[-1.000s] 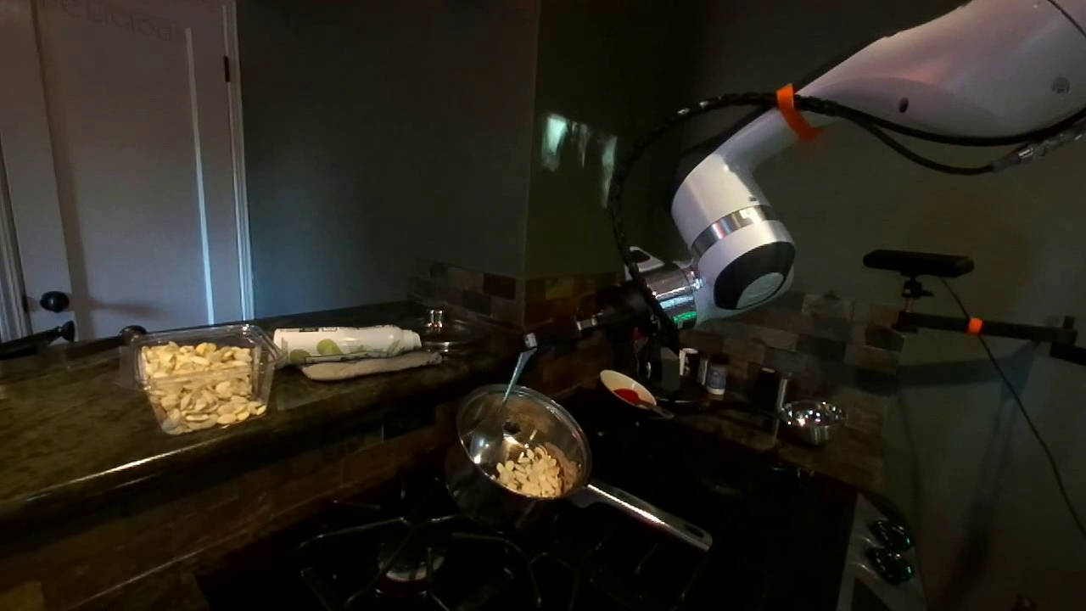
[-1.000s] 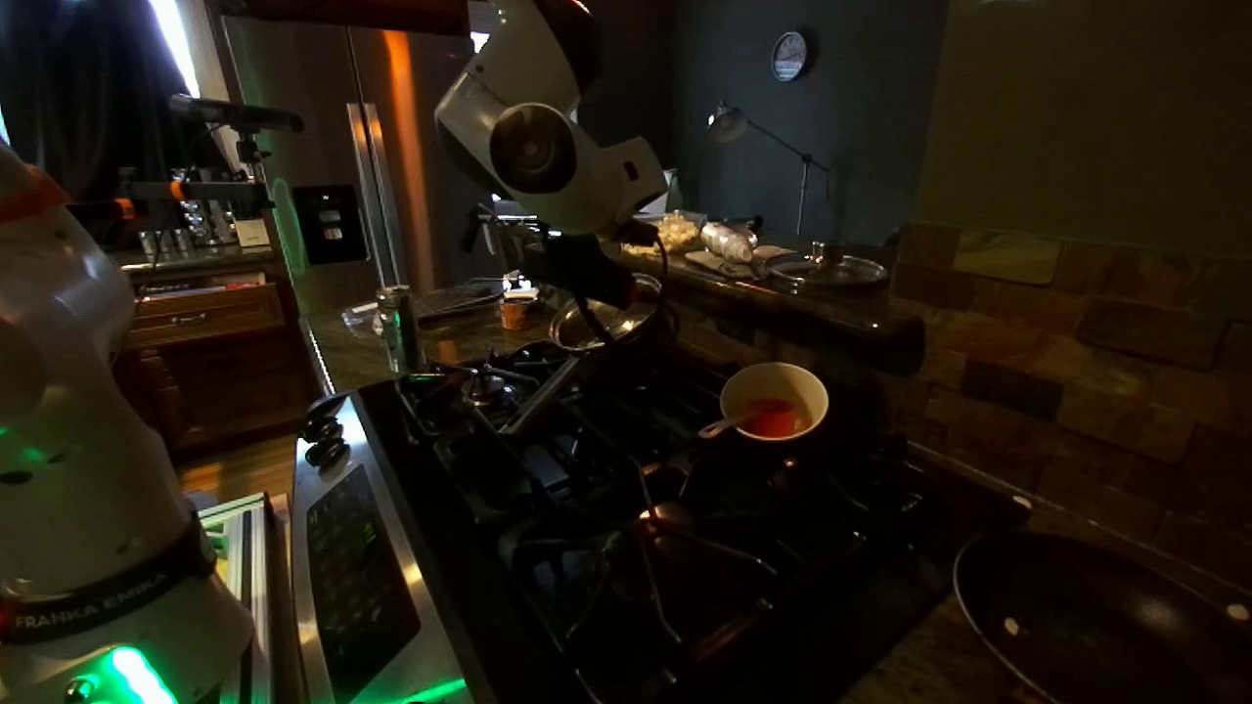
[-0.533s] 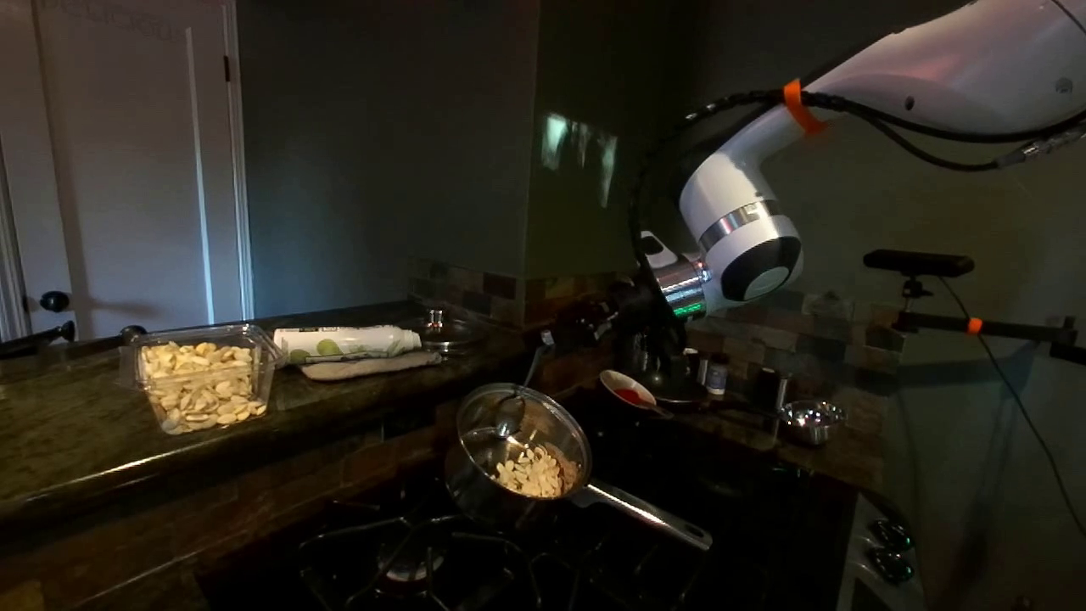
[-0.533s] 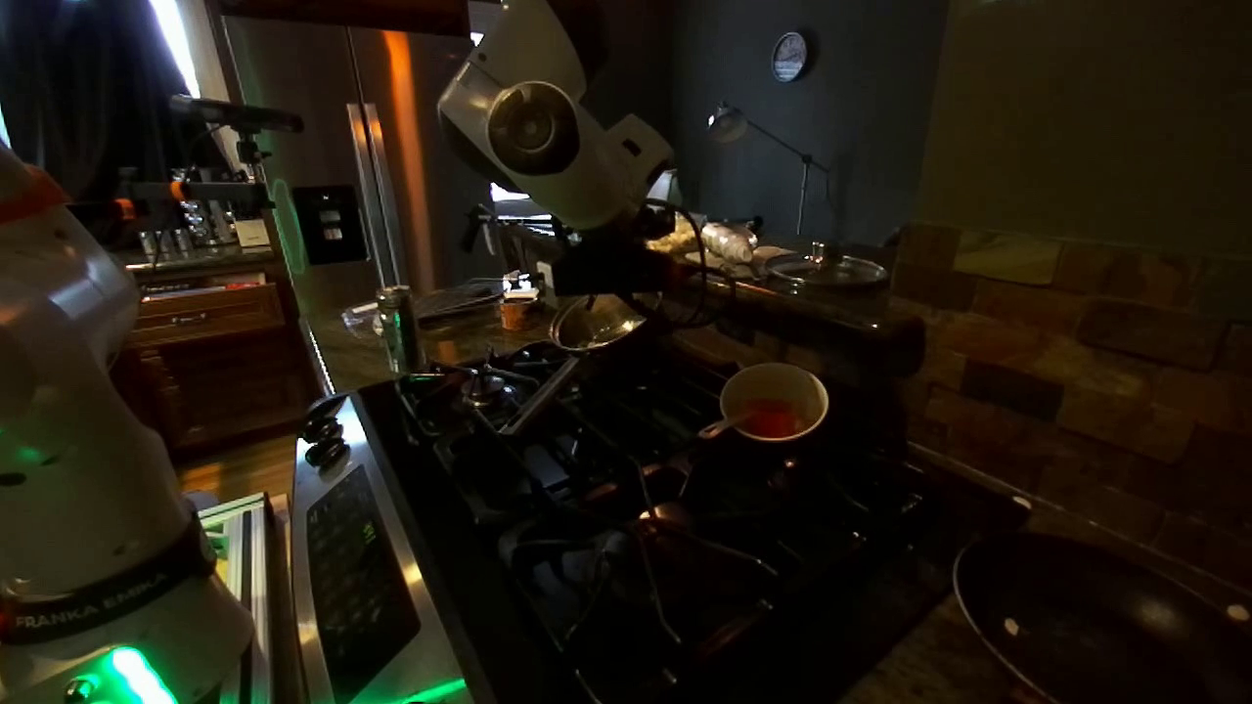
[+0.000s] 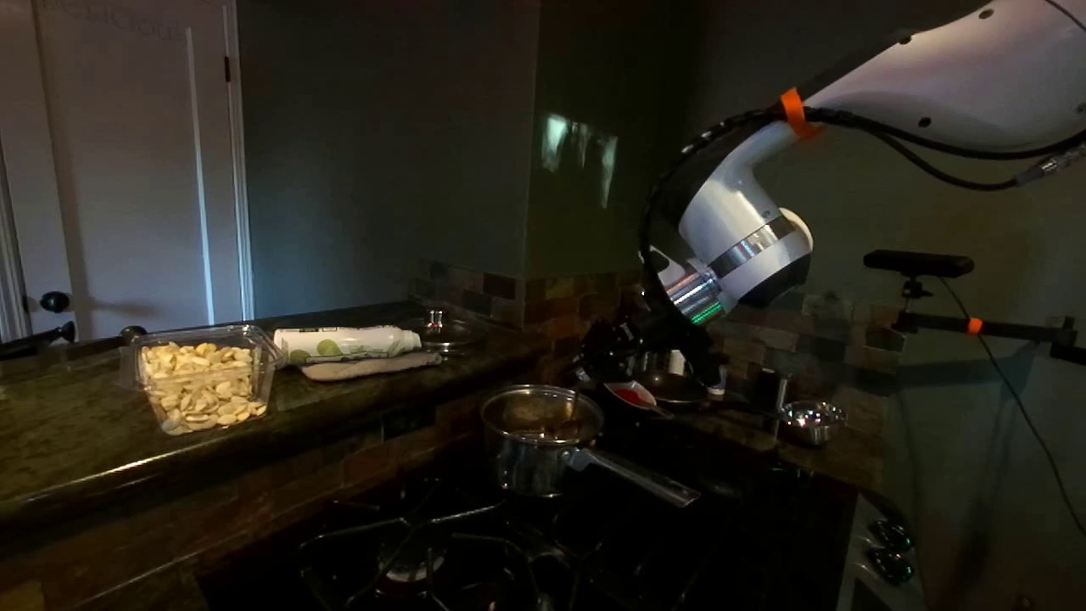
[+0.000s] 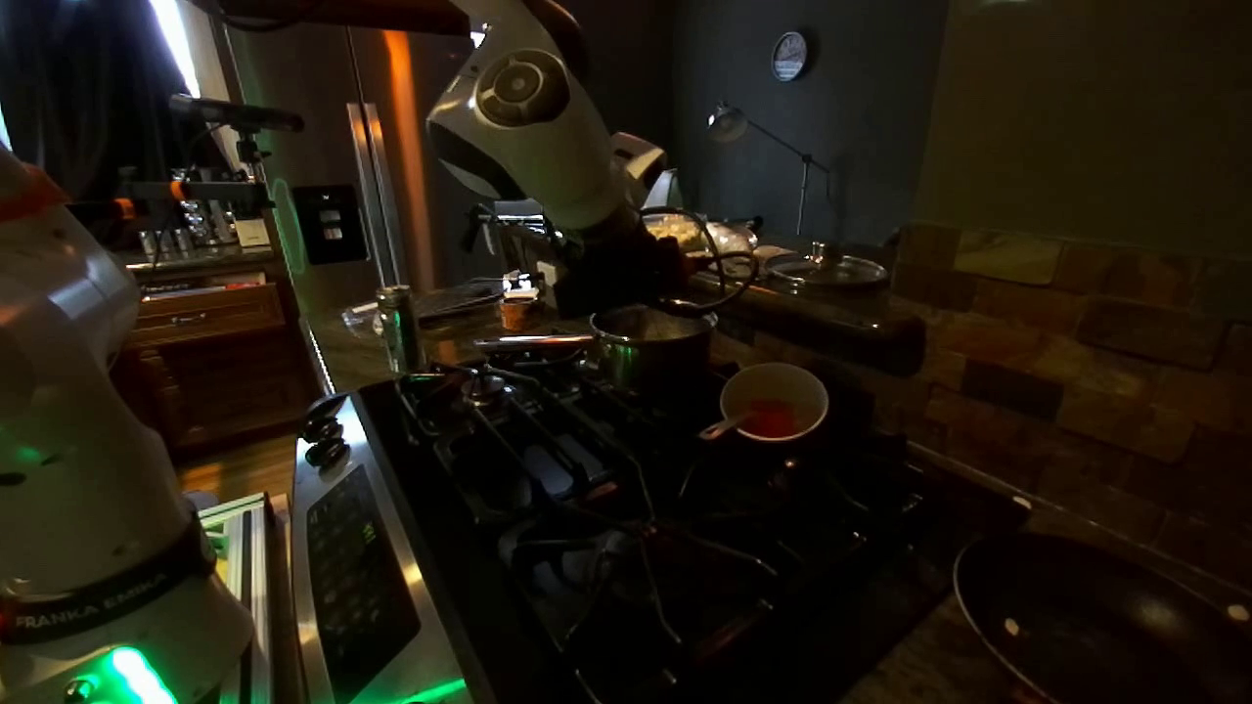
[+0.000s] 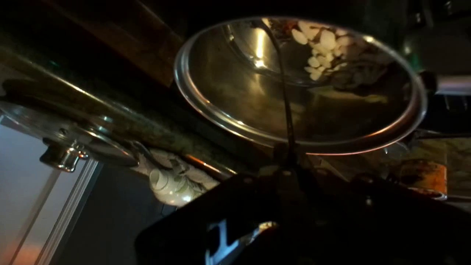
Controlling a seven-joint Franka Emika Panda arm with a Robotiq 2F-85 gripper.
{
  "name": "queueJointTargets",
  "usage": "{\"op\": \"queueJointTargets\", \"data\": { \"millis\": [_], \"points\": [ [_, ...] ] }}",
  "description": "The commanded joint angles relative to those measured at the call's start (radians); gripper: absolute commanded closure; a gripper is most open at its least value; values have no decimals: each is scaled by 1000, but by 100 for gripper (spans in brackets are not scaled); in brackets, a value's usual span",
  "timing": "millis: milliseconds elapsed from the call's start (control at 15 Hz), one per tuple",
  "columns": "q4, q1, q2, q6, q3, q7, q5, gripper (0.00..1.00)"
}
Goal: Use the spoon to mix the objects inside of the pot
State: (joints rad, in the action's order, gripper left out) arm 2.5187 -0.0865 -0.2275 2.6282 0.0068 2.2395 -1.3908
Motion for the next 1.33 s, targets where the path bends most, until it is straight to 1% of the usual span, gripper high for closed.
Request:
{"op": "queueJointTargets", "data": {
  "millis": [0,67,267,333,467,600,800,1067,1267],
  "points": [
    [59,-7,-21,2,2,-267,251,99],
    [54,-9,-28,-32,-8,-346,313,99],
    [27,0,-51,-122,-32,-549,436,99],
    [17,7,-53,-170,-47,-594,452,99],
    [-6,21,-42,-266,-72,-650,434,99],
    [-18,36,-38,-323,-85,-672,368,99],
    [-23,51,-38,-362,-93,-683,255,99],
    [-18,56,-31,-371,-84,-683,42,99],
    [-30,38,-44,-350,-89,-660,-122,99]
  ]
}}
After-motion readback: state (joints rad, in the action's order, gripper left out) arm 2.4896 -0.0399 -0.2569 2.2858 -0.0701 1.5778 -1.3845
